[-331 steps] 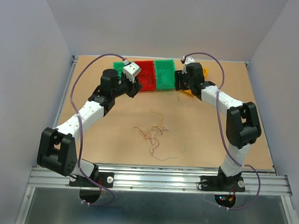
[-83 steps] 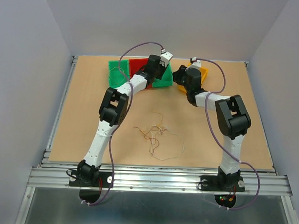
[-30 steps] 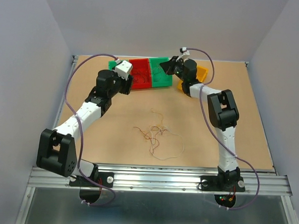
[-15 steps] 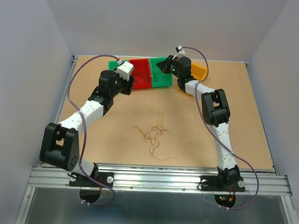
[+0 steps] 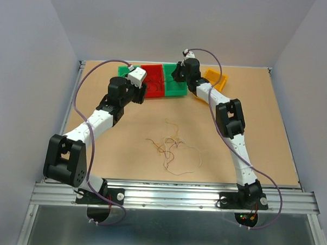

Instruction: Untangle the cables

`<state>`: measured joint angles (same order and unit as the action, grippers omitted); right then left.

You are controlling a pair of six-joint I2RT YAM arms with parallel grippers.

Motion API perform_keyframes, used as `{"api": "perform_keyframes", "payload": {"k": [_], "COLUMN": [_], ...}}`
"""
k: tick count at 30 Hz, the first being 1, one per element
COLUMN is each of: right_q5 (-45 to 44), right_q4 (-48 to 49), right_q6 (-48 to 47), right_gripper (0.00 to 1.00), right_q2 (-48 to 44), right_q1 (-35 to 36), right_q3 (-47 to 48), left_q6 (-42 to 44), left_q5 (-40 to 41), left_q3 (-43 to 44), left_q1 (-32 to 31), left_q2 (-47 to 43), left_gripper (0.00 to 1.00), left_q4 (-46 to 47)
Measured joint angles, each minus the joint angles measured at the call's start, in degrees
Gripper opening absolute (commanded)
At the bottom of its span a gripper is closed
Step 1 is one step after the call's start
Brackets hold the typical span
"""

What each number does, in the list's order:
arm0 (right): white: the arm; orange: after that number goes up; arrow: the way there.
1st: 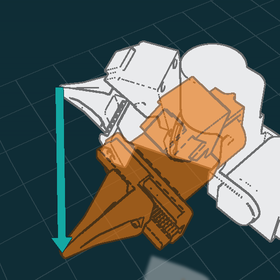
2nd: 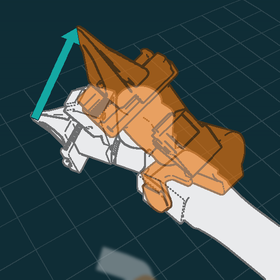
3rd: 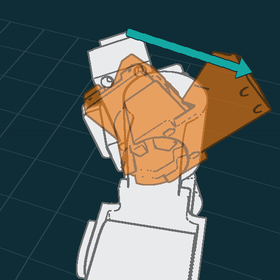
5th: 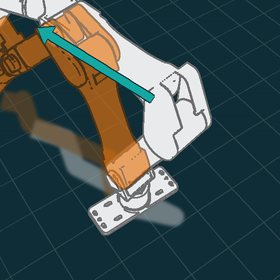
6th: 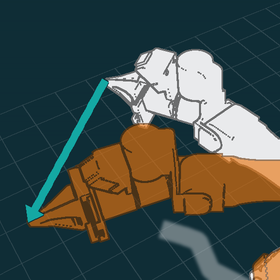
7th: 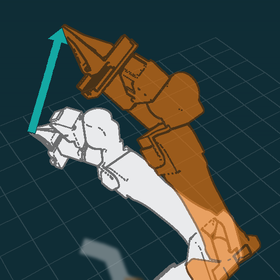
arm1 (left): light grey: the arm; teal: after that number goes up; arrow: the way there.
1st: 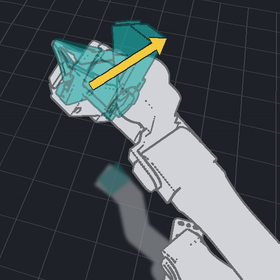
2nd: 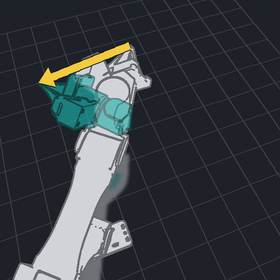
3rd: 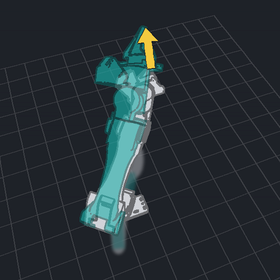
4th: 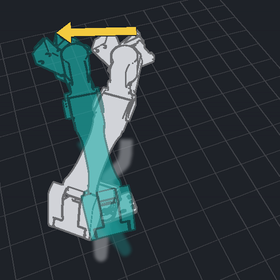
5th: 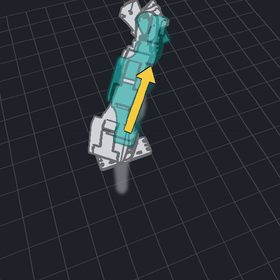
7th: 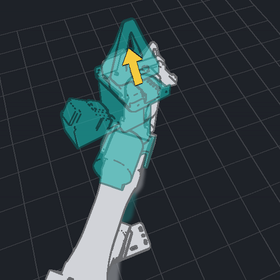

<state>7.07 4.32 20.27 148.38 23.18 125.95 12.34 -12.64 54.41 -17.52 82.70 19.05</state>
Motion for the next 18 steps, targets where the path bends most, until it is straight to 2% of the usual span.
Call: {"api": "perform_keyframes", "payload": {"k": [9, 18], "right_q5": [-7.06, -16.31], "right_q4": [-11.54, -14.67], "right_q6": [-7.43, -13.0], "right_gripper": [0.01, 0.01], "right_q2": [0.11, -0.79], "right_q1": [1.99, 3.72], "right_q3": [3.45, 1.9], "left_q6": [0.02, 0.02], "left_q5": [-0.48, -0.44], "left_q3": [0.07, 0.13], "left_q1": [0.0, 0.0], "left_q2": [0.39, 1.79], "left_gripper": [0.6, 0.6], "left_q4": [-0.04, -1.03]}}
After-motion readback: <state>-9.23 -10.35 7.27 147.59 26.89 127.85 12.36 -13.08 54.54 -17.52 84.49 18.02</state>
